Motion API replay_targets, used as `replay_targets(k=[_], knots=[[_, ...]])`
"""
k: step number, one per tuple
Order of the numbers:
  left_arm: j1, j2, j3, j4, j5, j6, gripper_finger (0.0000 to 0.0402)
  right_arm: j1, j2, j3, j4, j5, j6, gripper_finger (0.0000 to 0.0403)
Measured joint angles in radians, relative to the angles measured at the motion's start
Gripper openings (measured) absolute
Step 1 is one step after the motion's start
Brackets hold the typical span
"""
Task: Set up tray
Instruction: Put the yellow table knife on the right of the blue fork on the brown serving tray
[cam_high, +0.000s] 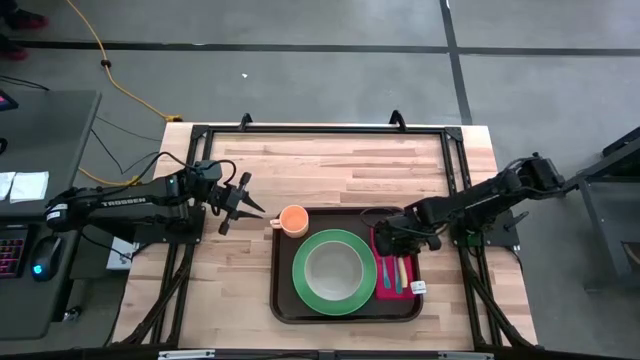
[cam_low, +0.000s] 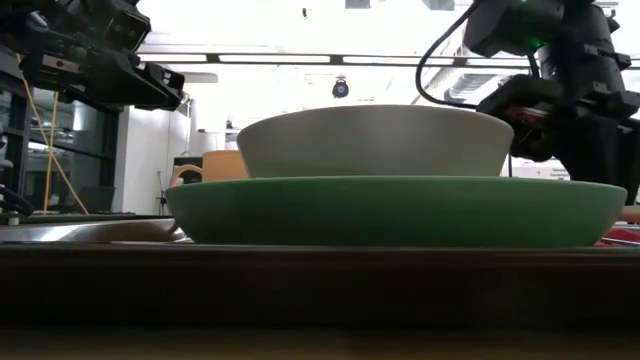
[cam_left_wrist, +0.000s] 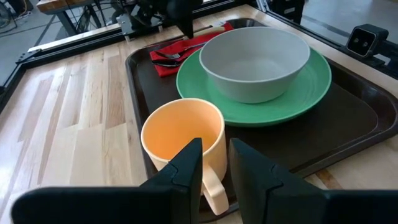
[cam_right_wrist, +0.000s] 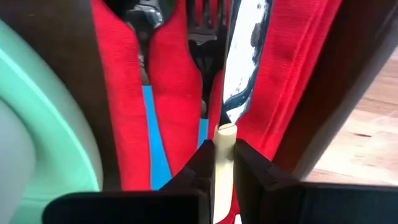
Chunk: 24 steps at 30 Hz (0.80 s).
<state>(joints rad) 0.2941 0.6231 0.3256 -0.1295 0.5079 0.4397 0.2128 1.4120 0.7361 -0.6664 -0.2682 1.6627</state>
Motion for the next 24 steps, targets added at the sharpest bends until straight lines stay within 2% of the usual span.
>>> replay_targets(k=[24], knots=[[0.0, 0.0, 0.0, -0.001, -0.001, 0.0, 0.0113, -0.023, 0.003, 0.0, -0.054, -0.028, 0.003, 0.0021]])
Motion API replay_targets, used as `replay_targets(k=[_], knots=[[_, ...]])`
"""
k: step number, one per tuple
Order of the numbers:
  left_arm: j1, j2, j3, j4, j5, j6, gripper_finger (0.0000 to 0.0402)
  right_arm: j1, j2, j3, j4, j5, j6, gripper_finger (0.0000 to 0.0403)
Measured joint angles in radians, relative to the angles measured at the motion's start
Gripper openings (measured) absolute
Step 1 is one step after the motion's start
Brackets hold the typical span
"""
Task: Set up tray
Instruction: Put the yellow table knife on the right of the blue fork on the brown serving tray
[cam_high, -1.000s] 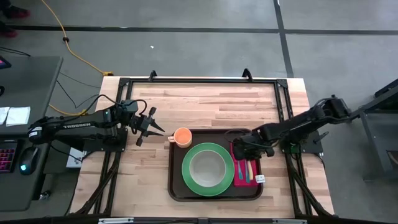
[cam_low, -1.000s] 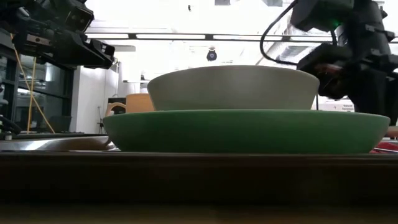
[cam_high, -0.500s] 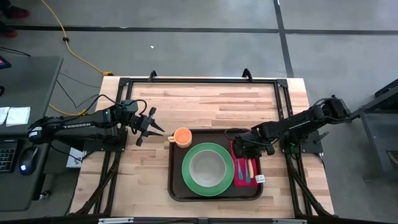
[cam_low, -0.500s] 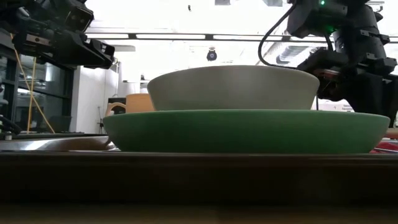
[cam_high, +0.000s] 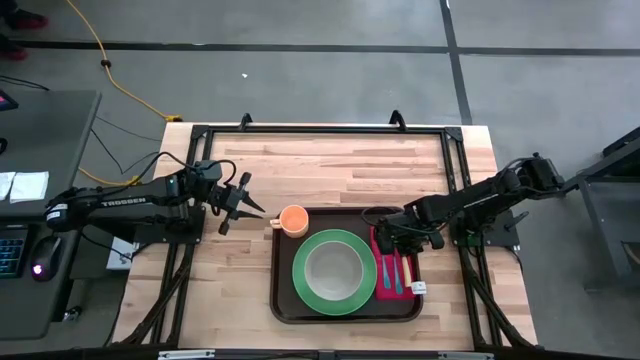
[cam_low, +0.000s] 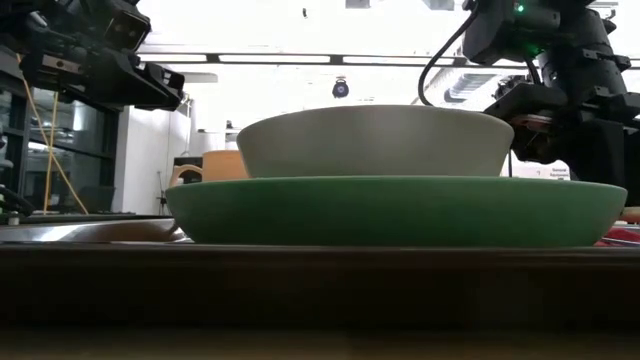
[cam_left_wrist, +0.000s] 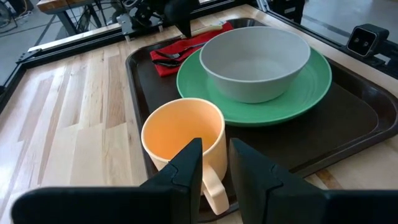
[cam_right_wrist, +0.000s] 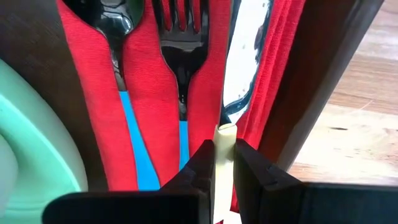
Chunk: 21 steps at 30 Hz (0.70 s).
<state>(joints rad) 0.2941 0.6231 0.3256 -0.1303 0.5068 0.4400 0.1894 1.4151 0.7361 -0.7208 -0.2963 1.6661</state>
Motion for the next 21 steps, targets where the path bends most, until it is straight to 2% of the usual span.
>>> replay_targets(k=[5, 13, 21], knots=[[0.0, 0.0, 0.0, 0.0, 0.0, 0.0, 0.0113, 0.0, 0.012, 0.0, -0.001, 0.003, -0.001, 0.0021], [0.0, 0.0, 0.0, 0.0, -0.001, 0.0, 0.0113, 0.0, 0.104, 0.0, 0.058, -0.01, -0.024, 0.0021], [0.0, 0.0, 0.0, 0.0, -0.004, 0.0, 0.0113, 0.0, 0.115, 0.002, 0.054, -0.001, -0.015, 0.0021]])
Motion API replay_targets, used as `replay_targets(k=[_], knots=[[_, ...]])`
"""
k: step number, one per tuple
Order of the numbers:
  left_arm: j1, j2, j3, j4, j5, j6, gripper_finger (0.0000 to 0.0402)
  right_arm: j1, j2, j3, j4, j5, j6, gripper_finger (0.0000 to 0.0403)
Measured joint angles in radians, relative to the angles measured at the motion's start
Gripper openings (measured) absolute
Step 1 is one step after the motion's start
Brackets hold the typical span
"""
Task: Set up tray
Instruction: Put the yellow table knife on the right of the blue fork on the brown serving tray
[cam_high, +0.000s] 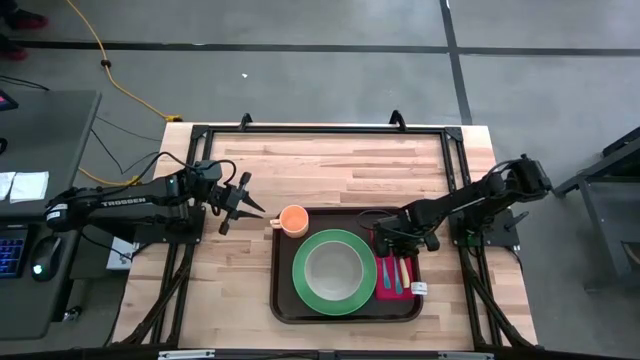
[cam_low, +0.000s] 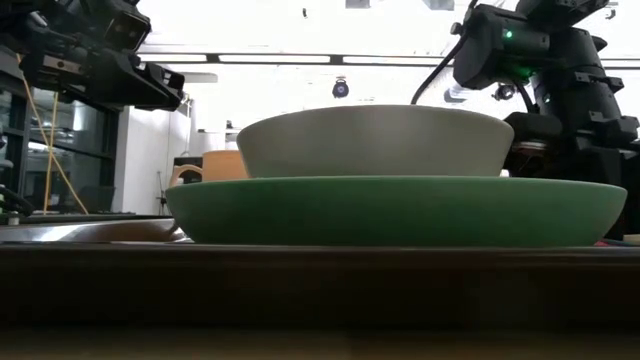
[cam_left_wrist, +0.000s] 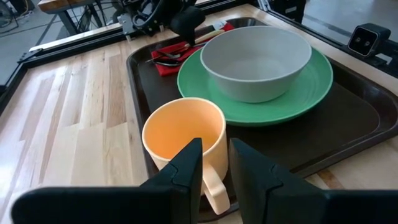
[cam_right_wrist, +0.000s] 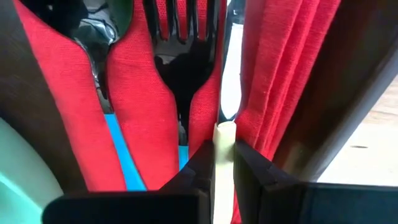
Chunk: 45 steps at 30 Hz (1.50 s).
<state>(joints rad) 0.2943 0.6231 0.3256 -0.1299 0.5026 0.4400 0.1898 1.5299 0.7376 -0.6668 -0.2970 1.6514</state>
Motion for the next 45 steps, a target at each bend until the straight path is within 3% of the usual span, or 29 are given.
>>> replay_targets(k=[31, 45], knots=[[0.0, 0.0, 0.0, 0.0, 0.005, 0.0, 0.0113, 0.0, -0.011, 0.0, 0.006, -0.017, 0.073, 0.0022], [0.0, 0.0, 0.0, 0.0, 0.005, 0.0, 0.0113, 0.0, -0.013, 0.001, -0.009, -0.024, 0.078, 0.0068]])
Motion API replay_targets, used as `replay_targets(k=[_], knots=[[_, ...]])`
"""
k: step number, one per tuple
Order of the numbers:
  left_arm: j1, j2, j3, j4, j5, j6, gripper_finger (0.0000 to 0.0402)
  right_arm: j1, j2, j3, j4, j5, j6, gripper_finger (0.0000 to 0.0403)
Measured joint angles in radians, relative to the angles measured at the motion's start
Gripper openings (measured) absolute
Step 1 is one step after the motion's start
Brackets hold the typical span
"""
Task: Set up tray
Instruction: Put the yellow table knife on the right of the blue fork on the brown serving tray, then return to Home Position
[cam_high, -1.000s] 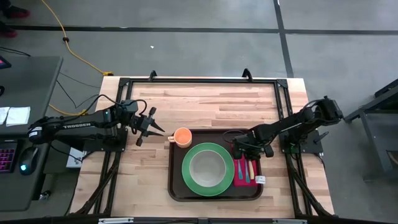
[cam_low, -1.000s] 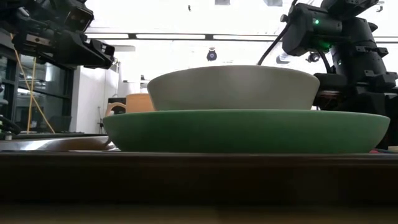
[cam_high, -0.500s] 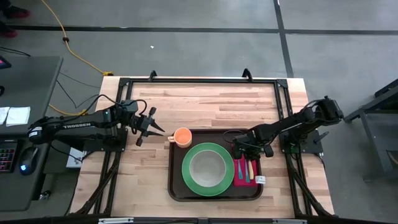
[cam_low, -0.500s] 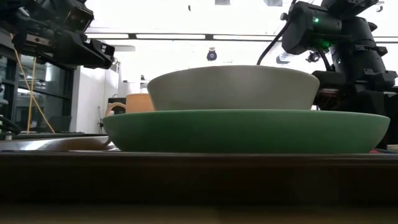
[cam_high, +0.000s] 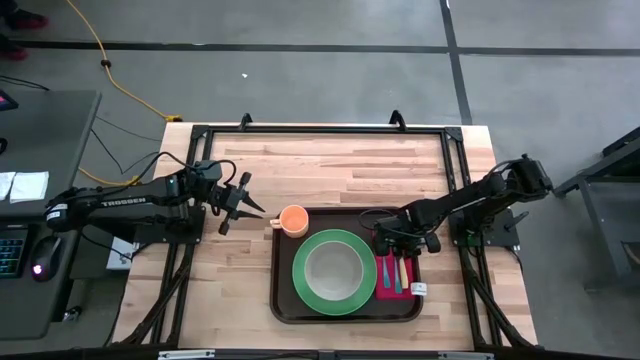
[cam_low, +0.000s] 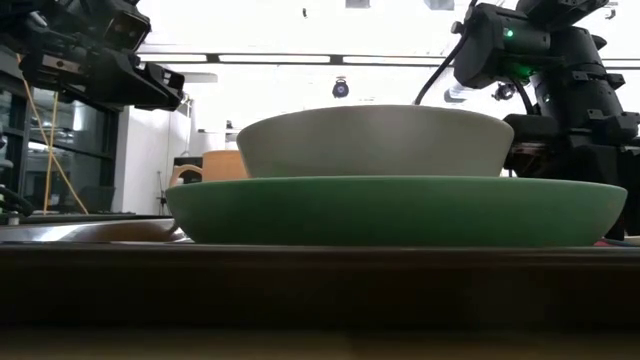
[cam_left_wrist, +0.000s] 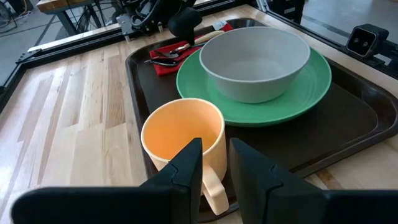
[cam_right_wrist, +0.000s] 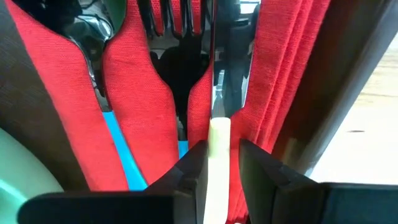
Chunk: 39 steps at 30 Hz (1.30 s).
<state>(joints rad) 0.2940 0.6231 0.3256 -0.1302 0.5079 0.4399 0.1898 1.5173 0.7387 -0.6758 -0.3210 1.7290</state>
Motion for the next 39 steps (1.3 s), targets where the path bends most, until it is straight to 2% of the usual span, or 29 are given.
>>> replay_targets(k=[13, 24, 34, 39], knots=[[0.0, 0.0, 0.0, 0.0, 0.0, 0.0, 0.0113, 0.0, -0.014, 0.0, 0.0, -0.005, 0.002, 0.0066], [0.0, 0.0, 0.0, 0.0, 0.0, 0.0, 0.0113, 0.0, -0.179, 0.001, -0.061, 0.04, 0.071, 0.0067], [0.0, 0.0, 0.0, 0.0, 0.0, 0.0, 0.0113, 0.0, -0.351, 0.001, -0.162, 0.191, 0.087, 0.0067], [0.0, 0.0, 0.0, 0.0, 0.0, 0.0, 0.0113, 0.0, -0.419, 0.001, -0.182, 0.304, -0.006, 0.0067]])
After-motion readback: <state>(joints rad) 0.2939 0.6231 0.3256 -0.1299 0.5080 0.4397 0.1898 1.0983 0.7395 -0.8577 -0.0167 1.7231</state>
